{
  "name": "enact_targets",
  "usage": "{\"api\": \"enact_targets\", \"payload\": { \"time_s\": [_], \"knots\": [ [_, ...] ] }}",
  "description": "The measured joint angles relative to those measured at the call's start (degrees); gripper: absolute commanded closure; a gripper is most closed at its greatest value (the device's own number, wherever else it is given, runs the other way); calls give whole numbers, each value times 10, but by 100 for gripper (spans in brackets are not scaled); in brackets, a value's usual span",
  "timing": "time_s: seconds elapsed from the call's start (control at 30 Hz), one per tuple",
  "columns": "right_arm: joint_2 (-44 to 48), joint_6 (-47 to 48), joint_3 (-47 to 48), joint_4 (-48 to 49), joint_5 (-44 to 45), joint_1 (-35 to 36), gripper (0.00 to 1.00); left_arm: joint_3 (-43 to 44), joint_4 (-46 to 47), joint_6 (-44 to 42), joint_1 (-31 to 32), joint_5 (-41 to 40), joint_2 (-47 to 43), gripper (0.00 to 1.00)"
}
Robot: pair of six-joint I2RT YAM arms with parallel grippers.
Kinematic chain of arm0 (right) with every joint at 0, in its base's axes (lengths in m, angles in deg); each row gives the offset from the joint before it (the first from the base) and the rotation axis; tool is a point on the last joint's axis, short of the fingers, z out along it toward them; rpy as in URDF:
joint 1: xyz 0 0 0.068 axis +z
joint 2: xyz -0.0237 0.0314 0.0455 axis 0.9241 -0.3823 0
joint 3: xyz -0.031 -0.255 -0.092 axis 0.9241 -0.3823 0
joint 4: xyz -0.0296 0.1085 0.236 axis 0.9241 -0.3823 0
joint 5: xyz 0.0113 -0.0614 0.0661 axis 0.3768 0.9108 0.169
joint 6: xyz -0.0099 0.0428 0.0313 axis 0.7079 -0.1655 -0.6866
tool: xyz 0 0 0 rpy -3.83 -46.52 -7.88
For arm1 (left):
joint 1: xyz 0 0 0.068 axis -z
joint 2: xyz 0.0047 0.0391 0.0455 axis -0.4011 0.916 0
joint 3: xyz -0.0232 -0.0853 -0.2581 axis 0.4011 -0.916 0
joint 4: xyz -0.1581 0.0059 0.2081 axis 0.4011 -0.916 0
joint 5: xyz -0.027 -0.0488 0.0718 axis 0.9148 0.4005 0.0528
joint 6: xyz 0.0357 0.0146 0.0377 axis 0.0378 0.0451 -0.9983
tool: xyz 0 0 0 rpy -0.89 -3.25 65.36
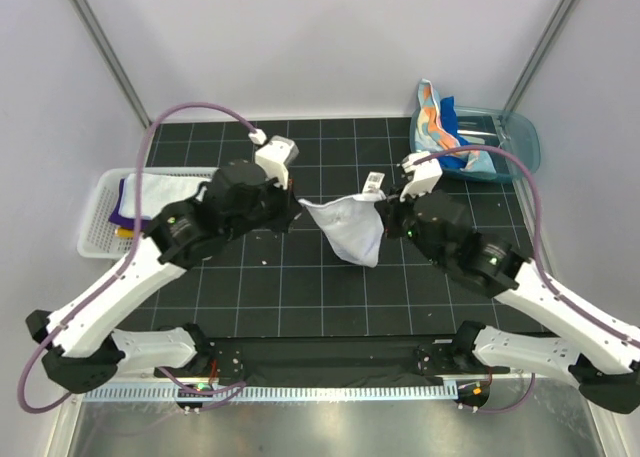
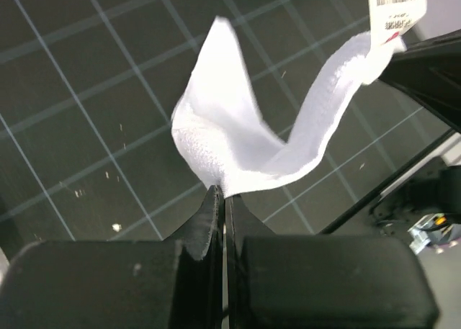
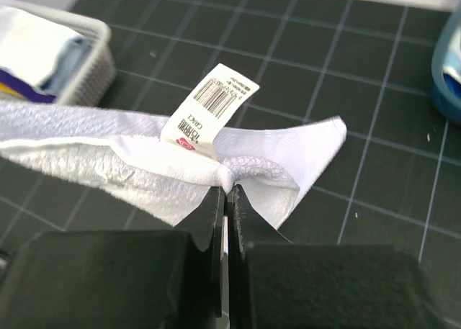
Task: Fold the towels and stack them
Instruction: Flatten out the crumpled towel
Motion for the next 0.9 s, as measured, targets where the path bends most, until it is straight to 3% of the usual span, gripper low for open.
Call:
{"api": "enact_targets", "payload": {
  "time_s": [0.63, 0.8, 0.9],
  "knots": [
    [23, 110, 252, -24, -194, 5, 99, 255, -67, -103, 1, 71, -46, 100],
    [19, 109, 272, -33, -224, 5, 99, 267, -67, -103, 2, 80, -50, 100],
    [33, 105, 248, -36, -231, 5, 99, 226, -63, -98, 2, 82, -68, 100]
  ]
}}
